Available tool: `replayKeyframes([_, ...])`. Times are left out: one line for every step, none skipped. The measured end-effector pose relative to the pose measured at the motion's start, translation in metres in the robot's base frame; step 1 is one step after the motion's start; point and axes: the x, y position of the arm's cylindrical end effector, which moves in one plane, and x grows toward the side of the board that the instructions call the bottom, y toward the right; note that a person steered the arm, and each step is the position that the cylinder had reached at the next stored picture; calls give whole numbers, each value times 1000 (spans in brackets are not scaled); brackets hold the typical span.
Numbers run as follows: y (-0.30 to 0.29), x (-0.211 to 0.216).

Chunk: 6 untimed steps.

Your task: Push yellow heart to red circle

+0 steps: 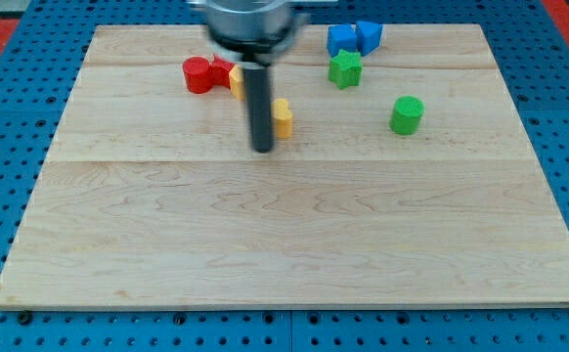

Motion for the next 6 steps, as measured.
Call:
replayKeyframes([39, -8])
replayKeyframes([-4, -28])
replayKeyframes([-40, -45])
replayKeyframes([-60, -50])
replayKeyframes([-35, -38])
replayKeyframes([-66, -57])
